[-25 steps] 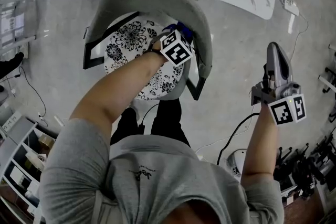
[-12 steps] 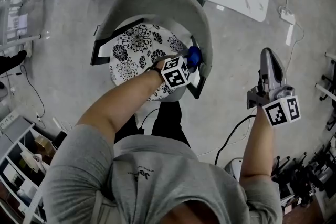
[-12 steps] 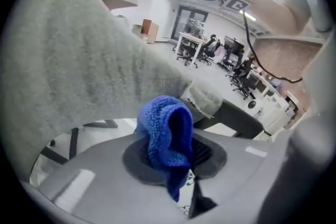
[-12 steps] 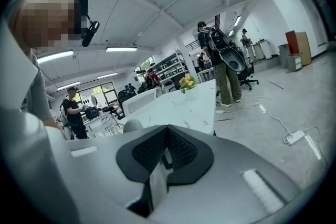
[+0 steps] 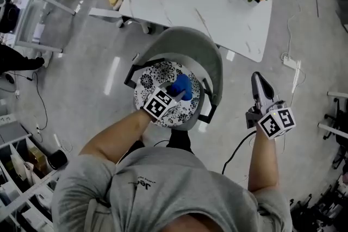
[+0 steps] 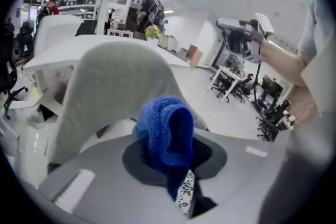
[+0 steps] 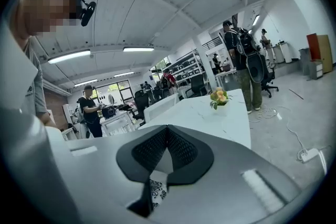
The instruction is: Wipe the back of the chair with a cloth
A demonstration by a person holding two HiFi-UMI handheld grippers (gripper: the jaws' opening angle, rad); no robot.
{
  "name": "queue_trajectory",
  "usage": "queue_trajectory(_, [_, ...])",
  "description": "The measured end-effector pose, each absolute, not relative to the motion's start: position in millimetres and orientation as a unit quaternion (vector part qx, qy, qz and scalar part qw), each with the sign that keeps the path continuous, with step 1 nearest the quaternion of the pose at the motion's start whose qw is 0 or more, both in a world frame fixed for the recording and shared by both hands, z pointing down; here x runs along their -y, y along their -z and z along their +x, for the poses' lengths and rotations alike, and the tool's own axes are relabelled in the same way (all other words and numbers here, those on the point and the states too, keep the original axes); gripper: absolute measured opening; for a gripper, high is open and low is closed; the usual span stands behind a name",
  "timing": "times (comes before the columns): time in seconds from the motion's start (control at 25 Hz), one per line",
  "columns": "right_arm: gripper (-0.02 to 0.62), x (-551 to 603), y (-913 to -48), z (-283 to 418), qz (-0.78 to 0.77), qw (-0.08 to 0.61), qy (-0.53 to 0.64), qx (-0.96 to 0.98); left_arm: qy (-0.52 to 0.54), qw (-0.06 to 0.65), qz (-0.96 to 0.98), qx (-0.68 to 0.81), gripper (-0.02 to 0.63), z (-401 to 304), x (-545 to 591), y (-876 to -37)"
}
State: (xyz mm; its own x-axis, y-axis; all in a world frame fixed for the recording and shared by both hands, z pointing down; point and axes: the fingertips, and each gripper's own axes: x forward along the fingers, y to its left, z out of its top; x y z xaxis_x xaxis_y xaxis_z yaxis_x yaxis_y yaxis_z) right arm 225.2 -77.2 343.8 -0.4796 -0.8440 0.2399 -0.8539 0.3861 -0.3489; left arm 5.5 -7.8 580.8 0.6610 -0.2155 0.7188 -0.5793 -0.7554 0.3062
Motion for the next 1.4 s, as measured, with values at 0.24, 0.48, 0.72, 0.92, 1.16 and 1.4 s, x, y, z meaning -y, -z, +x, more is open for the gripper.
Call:
queue_trajectory(0.24, [0.003, 86.4, -287.6, 161.1, 0.468, 0.012, -0.197, 0.862, -0.263, 0.257, 0.874, 0.316, 0.123, -77.1, 28.5, -466.9])
queue_trajectory(0.48, [0.003, 85.5, -236.1, 67.4, 0.412, 0.029, -0.171, 0.894, -0.173, 0.23, 0.877, 0.385, 0.123, -168.1, 32.4, -355.2])
queue_trajectory(0.72, [0.003, 64.5, -190.6, -48.2, 0.364, 0.033, -0.142, 0.92, -0.125, 0.216, 0.858, 0.448, 0.123, -281.6, -7.6, -277.9])
queue_trajectory(0.92, [0.003, 37.5, -167.9, -139.8, 0.31, 0.04, -0.125, 0.942, -0.075, 0.203, 0.833, 0.509, 0.123, -373.4, -54.9, -227.8])
queue_trajectory(1.16, [0.003, 10.8, -137.7, -230.7, 0.246, 0.049, -0.091, 0.964, -0.013, 0.176, 0.804, 0.568, 0.123, -465.5, -115.9, -172.8])
queue_trajectory(1.4, [0.003, -17.5, -123.7, -290.5, 0.193, 0.058, -0.065, 0.977, 0.019, 0.149, 0.775, 0.614, 0.123, -517.2, -162.7, -145.0])
